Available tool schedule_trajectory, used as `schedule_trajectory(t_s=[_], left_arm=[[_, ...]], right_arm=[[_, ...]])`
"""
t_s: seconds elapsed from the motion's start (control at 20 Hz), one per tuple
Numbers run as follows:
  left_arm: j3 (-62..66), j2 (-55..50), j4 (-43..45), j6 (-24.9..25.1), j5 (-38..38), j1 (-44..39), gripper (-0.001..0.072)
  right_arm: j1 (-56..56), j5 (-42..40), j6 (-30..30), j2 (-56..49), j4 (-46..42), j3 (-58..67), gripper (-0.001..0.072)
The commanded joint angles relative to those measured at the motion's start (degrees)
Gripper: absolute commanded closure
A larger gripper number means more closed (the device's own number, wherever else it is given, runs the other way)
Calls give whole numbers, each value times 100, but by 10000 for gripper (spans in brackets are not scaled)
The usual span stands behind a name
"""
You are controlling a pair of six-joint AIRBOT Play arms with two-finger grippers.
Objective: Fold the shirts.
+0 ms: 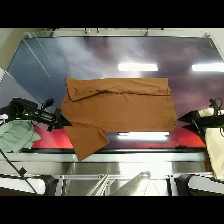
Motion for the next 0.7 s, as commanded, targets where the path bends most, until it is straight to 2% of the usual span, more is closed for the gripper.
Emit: schedule_trajectory(t_s=[0.0, 0.2, 0.3, 0.45, 0.5, 0.55, 0.6, 0.65], left_arm=[[7, 2, 2, 39, 42, 20, 678], [7, 2, 0, 39, 33, 20, 678], [7, 2, 0, 39, 37, 20, 678], [7, 2, -2, 46, 57, 20, 678], [7, 2, -2, 55, 63, 20, 678], [7, 2, -13, 70, 94, 20, 678], [7, 2, -52, 98, 144, 20, 678], [11, 2, -111, 116, 251, 20, 678]], right_arm=[[22, -675, -850, -260, 562, 59, 114], [435, -363, -1040, -743, 616, 61, 117], [627, 79, -1165, -896, 553, 61, 147], [778, 654, -1167, -968, 87, 61, 147], [772, 721, -1169, -968, 61, 63, 199], [772, 778, -1180, -966, 76, 72, 458], [772, 890, -1233, -966, 105, 72, 674], [769, 1056, -1228, -966, 101, 85, 695]])
